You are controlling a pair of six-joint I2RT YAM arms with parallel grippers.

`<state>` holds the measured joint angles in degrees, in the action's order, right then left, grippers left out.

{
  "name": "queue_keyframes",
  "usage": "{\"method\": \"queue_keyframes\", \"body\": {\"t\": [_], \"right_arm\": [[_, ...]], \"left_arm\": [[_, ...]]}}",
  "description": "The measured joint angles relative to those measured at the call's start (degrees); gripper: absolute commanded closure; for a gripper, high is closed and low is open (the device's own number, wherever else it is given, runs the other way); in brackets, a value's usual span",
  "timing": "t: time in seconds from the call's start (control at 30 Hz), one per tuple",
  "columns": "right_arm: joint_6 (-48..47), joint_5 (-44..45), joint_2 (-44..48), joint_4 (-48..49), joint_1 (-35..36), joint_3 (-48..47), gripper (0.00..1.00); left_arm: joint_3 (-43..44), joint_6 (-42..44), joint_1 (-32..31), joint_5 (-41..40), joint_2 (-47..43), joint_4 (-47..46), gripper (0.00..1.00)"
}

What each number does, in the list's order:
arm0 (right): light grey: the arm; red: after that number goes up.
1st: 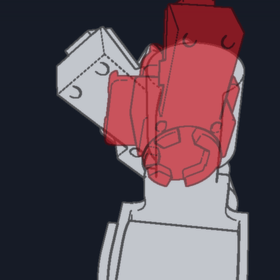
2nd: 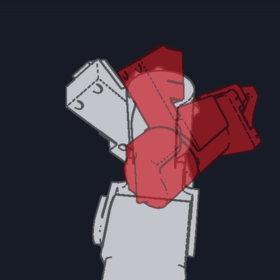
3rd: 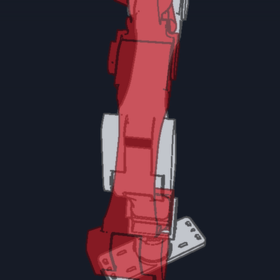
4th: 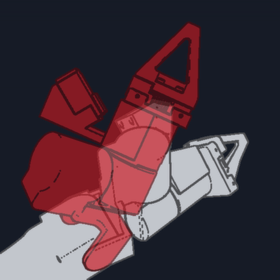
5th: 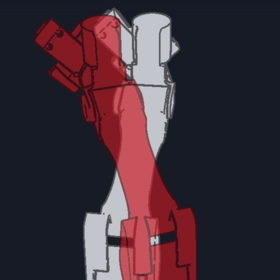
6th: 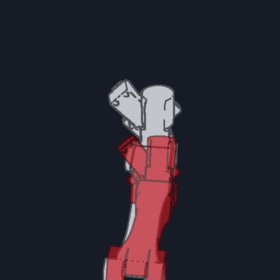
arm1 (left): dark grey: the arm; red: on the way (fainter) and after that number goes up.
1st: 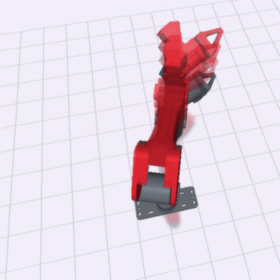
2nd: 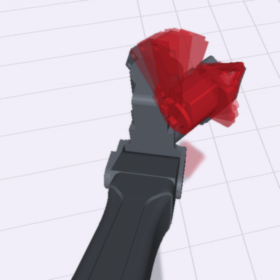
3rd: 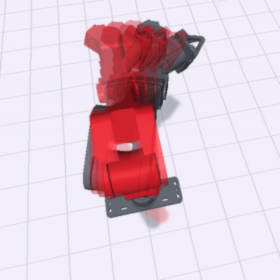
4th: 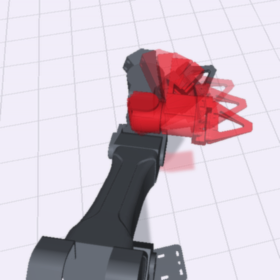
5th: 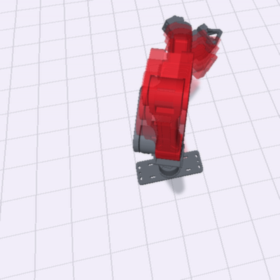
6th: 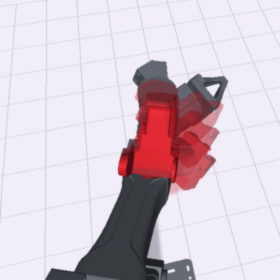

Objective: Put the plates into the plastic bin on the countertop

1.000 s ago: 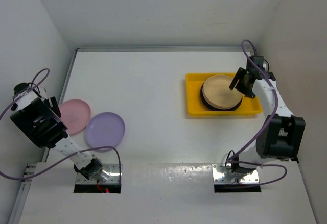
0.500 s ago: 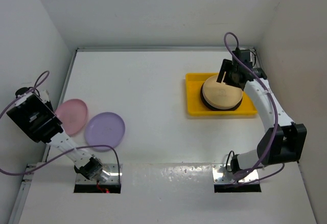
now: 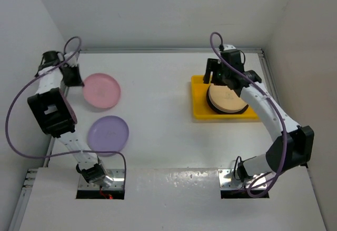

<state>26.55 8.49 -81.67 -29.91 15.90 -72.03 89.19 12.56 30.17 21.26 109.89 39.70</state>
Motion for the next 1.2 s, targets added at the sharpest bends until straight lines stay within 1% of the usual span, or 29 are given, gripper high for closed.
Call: {"method": "queue_keyframes", "body": {"t": [0.13,0.2,0.23,0.37,0.47,0.5,0.6,0.8,0.97,1.0,1.03,1.1,1.13,1.2], "right_arm": [[0.02,-4.35,-4.07,2.40,5.95,-4.11,0.31],[0.04,-5.68,-7.72,3.96,9.05,-7.74,0.27],[0.02,-6.14,-9.70,4.81,10.38,-9.44,0.27],[-0.02,-7.39,-16.09,5.46,14.05,-15.17,0.27],[-0.04,-7.43,-20.46,5.57,15.34,-18.27,0.36],[-0.02,-7.06,-21.38,5.55,15.41,-18.34,0.43],[-0.02,-5.20,-22.62,5.51,15.37,-17.42,0.50],[-0.04,-3.06,-22.73,7.39,15.23,-12.98,0.50],[-0.55,-4.68,-24.24,8.92,15.19,-12.61,0.49],[-0.63,-5.22,-24.74,9.27,15.17,-12.61,0.52],[-0.66,-6.12,-25.40,9.64,15.10,-12.61,0.62],[-0.72,-7.34,-26.23,10.71,14.99,-12.11,0.73],[-0.42,-7.72,-26.29,11.04,14.95,-11.52,0.85],[0.02,-8.24,-26.29,11.56,14.86,-10.64,0.96]], "left_arm": [[7.72,-1.99,-13.09,3.26,0.00,-0.07,1.00],[11.34,-2.40,-19.15,4.66,0.00,0.07,1.00],[12.94,-2.51,-22.25,5.33,0.00,0.15,1.00],[16.98,-2.43,-32.28,8.00,-0.02,1.55,1.00],[18.16,-1.92,-37.35,9.49,-0.02,4.13,1.00],[18.34,-1.64,-38.25,10.03,-0.02,5.07,1.00],[18.34,-1.14,-39.01,11.41,-0.02,7.21,1.00],[18.34,-0.07,-38.86,13.94,-0.66,9.60,1.00],[18.34,0.68,-38.86,16.00,-1.36,11.02,1.00],[18.34,0.74,-38.88,16.50,-1.44,11.13,1.00],[18.34,0.76,-38.86,17.00,-1.49,11.26,1.00],[18.34,0.76,-38.86,17.81,-1.55,11.30,1.00],[18.34,0.81,-38.88,18.21,-1.55,11.30,1.00],[18.34,1.01,-38.86,18.38,-1.57,11.30,1.00]]}}
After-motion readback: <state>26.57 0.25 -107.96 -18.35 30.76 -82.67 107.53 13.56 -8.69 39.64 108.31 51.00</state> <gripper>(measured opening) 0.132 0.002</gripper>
